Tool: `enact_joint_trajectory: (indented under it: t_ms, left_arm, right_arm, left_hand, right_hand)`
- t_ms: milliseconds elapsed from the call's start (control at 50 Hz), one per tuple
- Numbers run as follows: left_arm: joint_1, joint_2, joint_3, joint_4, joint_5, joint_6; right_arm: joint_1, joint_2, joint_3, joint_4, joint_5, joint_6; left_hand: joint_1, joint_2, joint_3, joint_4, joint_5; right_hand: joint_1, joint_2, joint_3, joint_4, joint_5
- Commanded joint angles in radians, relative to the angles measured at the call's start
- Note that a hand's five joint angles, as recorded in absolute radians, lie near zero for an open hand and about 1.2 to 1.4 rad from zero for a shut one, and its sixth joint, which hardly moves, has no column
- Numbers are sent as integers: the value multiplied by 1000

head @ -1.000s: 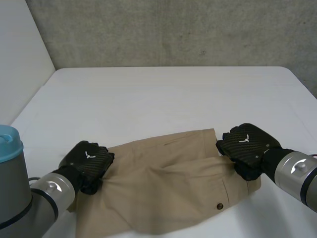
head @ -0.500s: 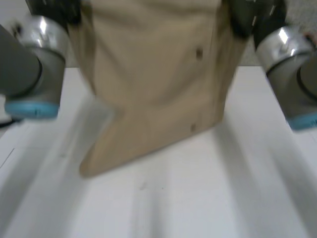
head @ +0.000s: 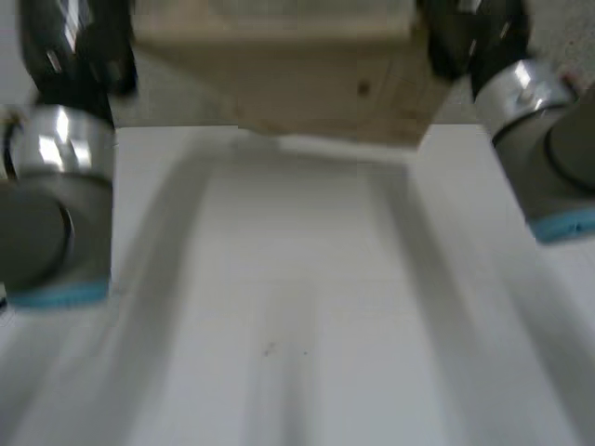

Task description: Fold the shorts.

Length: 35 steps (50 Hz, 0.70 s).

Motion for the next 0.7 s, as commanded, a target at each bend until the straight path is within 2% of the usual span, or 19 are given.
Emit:
enact_joint_trajectory:
  t_ms: [20,100,220,260,440,540,620,640,660,680,700]
  left_arm:
    - [-19,-11,-279,-75,4,1]
    - [-24,0,-368,-173,3,8]
    - [-43,116,-434,-429,1,8]
    - [-51,171,-452,-534,4,8]
    - [-85,362,-483,-841,7,10]
    - [-178,403,-498,-1001,15,18]
    - [-241,388,-497,-1012,16,21]
    - [-243,388,-494,-1007,15,21]
    - [-243,385,-491,-1000,15,21]
    - [-241,373,-478,-978,12,22]
    - [-241,365,-469,-962,12,22]
  right_arm:
    - [0,38,232,126,-112,-103]
    - [1,60,333,185,-140,-211]
    - [0,48,426,309,-132,-306]
    - [0,19,452,387,-123,-314]
    - [-3,-147,542,672,-92,-329]
    - [-3,-239,621,824,-92,-420]
    - [-19,-277,654,848,-100,-480]
    - [-25,-281,662,838,-104,-483]
    - [-28,-281,668,816,-104,-480]
    - [-28,-281,671,800,-103,-480]
    - [-31,-281,676,788,-104,-480]
  left_hand:
    - [257,200,203,197,253]
    - [257,200,203,197,253]
    - [257,200,203,197,253]
    - [257,200,203,197,253]
    - [257,200,203,197,253]
    - [257,200,203,197,253]
    - [257,200,203,197,253]
    - [208,151,154,148,204]
    - [-20,-77,-73,-80,-23]
    - [-551,-608,-604,-611,-555]
    - [-667,-724,-720,-727,-670]
  right_hand:
    - [420,226,199,207,243]
    - [420,226,199,207,243]
    - [420,226,199,207,243]
    - [420,226,199,207,243]
    - [420,226,199,207,243]
    - [420,226,199,207,243]
    - [420,226,199,207,243]
    - [420,226,199,207,243]
    - [420,226,199,207,243]
    - [420,226,199,207,243]
    - [420,226,199,207,243]
